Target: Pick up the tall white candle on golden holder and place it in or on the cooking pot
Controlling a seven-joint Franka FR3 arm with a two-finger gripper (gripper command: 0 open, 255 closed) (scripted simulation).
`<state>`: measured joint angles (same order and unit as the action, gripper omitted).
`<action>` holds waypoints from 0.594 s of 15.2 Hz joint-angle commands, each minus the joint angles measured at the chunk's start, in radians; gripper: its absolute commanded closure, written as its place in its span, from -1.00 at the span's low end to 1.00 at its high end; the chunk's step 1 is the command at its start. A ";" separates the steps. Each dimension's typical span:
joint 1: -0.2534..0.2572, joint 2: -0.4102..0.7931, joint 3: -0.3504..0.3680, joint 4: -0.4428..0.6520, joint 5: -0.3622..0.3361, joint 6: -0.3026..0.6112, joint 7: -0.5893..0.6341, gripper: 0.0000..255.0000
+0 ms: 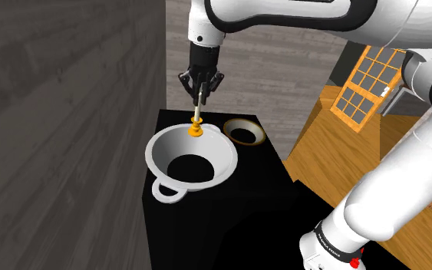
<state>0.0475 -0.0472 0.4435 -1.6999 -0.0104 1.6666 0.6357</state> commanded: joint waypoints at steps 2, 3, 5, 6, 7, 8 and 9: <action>-0.001 -0.004 -0.001 -0.047 0.002 0.044 -0.002 1.00; -0.001 -0.005 -0.001 -0.062 0.002 0.058 -0.002 1.00; -0.001 -0.007 -0.001 -0.091 0.003 0.085 -0.002 1.00; -0.001 -0.008 -0.001 -0.105 0.003 0.099 -0.002 1.00; -0.001 -0.008 -0.001 -0.119 0.003 0.112 -0.002 1.00; -0.001 -0.008 -0.001 -0.133 0.003 0.126 -0.001 1.00; -0.001 -0.008 -0.001 -0.146 0.003 0.139 -0.001 1.00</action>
<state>0.0476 -0.0573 0.4431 -1.8342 -0.0062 1.7919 0.6357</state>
